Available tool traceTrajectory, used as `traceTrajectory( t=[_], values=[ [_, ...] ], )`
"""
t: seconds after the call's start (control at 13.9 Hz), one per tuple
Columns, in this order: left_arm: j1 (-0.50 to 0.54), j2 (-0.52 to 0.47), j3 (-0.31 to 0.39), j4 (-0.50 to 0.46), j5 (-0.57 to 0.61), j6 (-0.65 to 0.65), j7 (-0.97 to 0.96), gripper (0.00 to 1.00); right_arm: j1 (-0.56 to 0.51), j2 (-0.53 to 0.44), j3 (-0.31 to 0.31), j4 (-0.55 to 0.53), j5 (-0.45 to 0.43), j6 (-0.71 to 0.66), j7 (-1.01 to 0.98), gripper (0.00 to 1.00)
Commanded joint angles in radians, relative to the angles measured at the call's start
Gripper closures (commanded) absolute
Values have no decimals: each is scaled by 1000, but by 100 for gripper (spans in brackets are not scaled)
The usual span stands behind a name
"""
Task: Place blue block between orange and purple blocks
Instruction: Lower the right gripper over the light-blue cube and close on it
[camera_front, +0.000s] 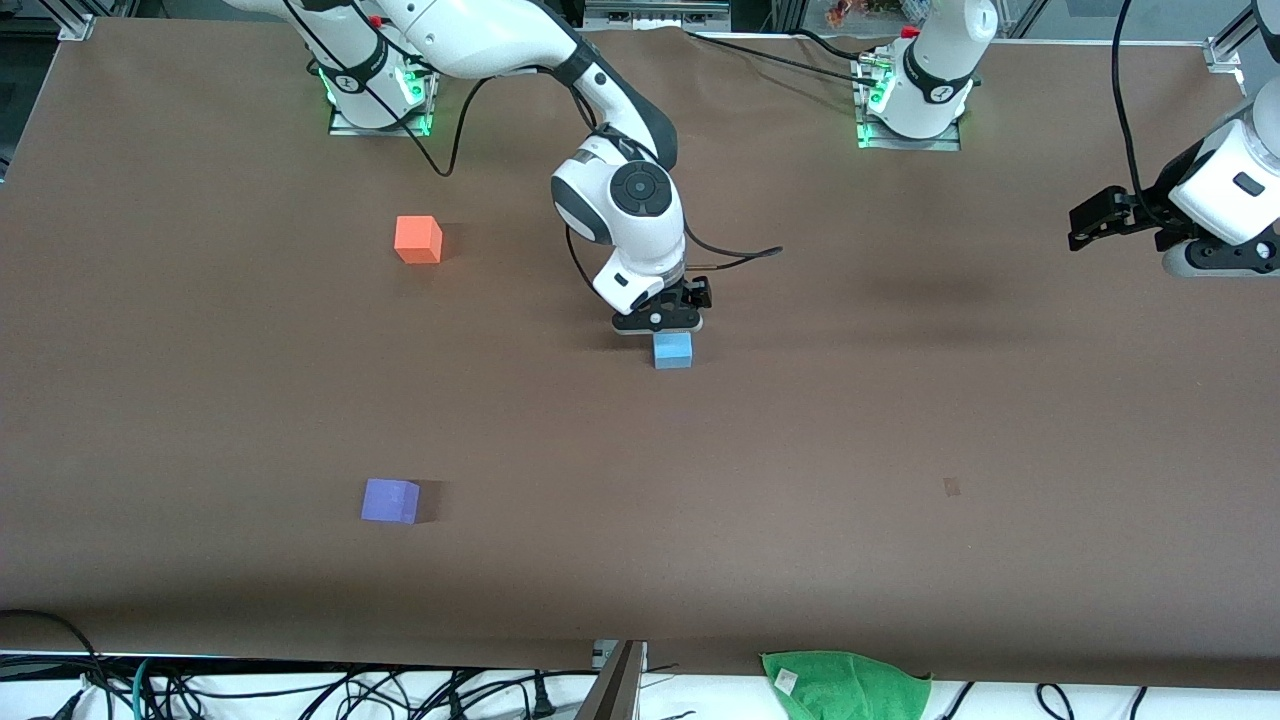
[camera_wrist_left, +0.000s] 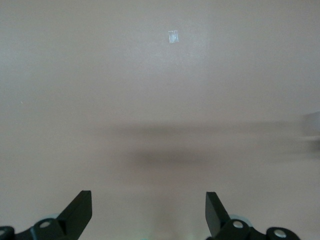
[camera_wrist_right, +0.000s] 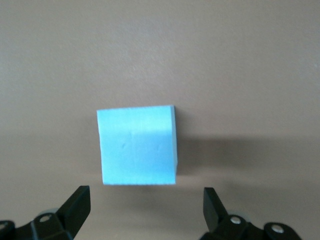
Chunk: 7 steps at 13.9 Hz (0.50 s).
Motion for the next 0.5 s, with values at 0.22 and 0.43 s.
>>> traceTrajectory(
  t=[0.22, 0.43],
  values=[
    [4, 8, -2, 24, -5, -22, 0, 0, 11, 28, -10, 4, -47, 68, 24, 0],
    [4, 8, 0, 26, -4, -30, 2, 0, 11, 46, -10, 4, -56, 106, 24, 0]
  ],
)
